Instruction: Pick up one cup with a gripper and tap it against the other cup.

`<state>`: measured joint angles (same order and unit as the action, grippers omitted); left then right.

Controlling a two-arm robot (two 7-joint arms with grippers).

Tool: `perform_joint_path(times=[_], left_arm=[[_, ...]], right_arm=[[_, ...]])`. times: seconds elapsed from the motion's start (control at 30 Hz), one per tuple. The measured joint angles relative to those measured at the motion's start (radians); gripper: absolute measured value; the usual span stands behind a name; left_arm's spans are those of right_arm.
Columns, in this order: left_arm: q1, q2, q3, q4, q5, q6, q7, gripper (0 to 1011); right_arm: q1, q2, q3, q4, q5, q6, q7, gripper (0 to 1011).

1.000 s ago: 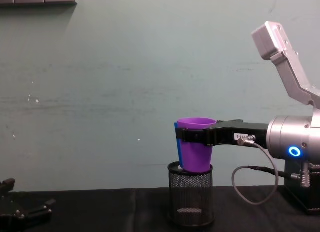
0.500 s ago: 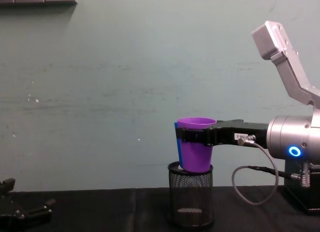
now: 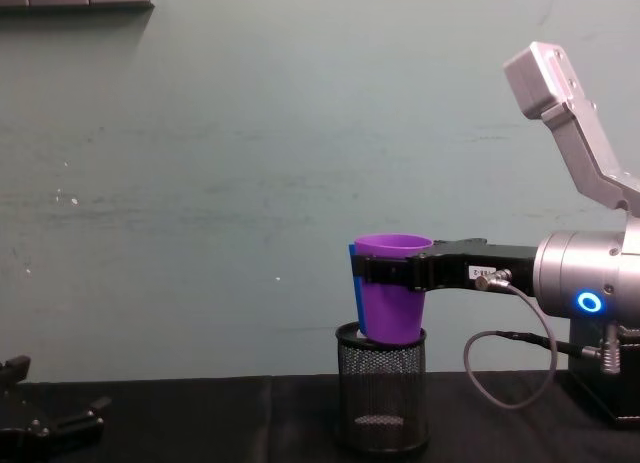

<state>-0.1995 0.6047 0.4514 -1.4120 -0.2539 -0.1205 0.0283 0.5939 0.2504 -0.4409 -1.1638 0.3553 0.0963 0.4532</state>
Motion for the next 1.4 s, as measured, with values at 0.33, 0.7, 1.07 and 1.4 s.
perform_joint_path(times=[0.33,0.7,1.07,1.4], left_arm=[[0.000,0.000,0.000,0.000,0.000,0.000,0.000,1000],[0.000,0.000,0.000,0.000,0.000,0.000,0.000,1000],[0.000,0.000,0.000,0.000,0.000,0.000,0.000,1000],[0.000,0.000,0.000,0.000,0.000,0.000,0.000,1000]], right_arm=[[0.000,0.000,0.000,0.000,0.000,0.000,0.000,735],[0.000,0.000,0.000,0.000,0.000,0.000,0.000,735],[0.000,0.000,0.000,0.000,0.000,0.000,0.000,735],[-0.019,0.011,-0.012,-0.048,-0.008,-0.006,0.005,735]])
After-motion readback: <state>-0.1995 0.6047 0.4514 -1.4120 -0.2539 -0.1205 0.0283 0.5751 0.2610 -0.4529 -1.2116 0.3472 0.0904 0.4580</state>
